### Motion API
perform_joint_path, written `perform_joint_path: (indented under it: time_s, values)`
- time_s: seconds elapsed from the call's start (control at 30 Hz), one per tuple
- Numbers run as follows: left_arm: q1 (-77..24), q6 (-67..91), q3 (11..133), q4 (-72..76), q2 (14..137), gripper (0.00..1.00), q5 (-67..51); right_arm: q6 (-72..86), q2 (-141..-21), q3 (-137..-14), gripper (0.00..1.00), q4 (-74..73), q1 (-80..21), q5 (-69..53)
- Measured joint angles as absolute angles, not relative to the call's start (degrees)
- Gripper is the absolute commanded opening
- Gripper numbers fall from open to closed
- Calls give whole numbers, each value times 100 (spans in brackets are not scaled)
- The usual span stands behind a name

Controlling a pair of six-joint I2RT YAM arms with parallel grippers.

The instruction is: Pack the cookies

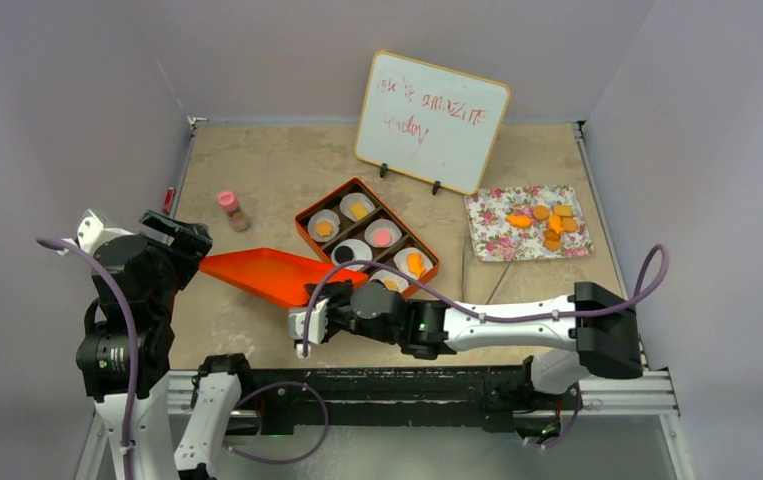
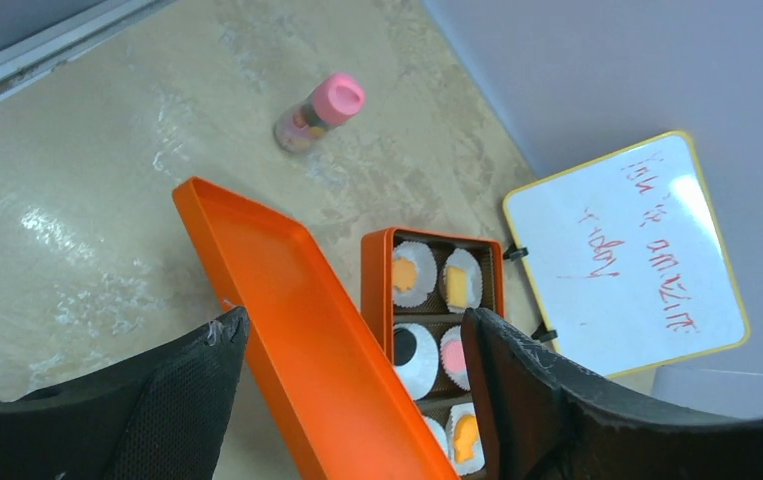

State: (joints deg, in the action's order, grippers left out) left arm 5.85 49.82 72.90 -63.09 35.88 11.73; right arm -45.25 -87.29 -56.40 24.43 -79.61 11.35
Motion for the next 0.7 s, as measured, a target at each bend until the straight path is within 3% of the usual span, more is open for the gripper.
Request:
perform_joint_path:
  time_s: [0.3, 0.7]
  values:
    - [585, 4818, 7140, -5699, 3133, 77, 998, -3004, -7802, -5612, 0, 2110, -7456, 1328]
    - [585, 5113, 5966, -4729, 2974, 79, -54, -178, -6545, -5105, 0, 2095, -6289, 1868]
